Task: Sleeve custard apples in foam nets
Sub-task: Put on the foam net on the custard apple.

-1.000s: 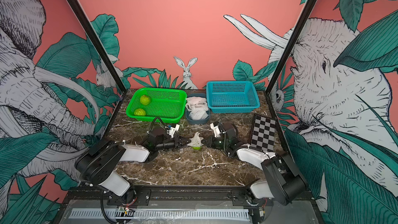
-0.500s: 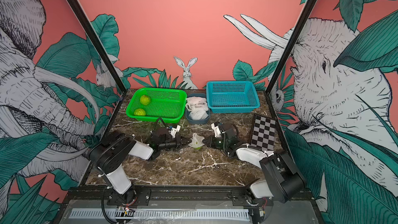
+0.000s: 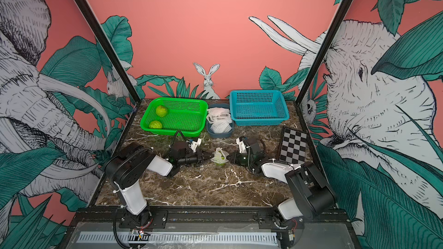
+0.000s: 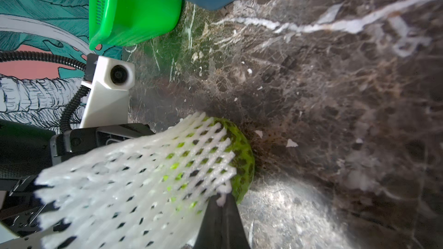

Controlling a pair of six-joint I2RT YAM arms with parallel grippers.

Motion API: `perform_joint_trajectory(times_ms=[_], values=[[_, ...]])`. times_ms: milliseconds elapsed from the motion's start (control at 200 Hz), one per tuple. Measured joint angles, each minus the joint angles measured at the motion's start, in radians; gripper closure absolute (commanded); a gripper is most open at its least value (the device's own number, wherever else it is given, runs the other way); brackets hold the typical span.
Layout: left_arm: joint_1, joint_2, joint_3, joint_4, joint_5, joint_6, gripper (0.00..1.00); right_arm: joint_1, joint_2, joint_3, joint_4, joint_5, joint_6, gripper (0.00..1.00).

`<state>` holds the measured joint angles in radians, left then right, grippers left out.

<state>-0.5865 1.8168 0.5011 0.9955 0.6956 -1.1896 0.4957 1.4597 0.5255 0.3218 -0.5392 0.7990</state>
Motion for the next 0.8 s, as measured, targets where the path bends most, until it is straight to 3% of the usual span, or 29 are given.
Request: perform_joint_trajectory(times_ms=[800], values=[[0.001, 0.029, 0.002, -0.017, 0.019, 0.017, 1.00, -0.001, 0.066, -0.001, 0.018, 0.028, -0.018, 1.00]])
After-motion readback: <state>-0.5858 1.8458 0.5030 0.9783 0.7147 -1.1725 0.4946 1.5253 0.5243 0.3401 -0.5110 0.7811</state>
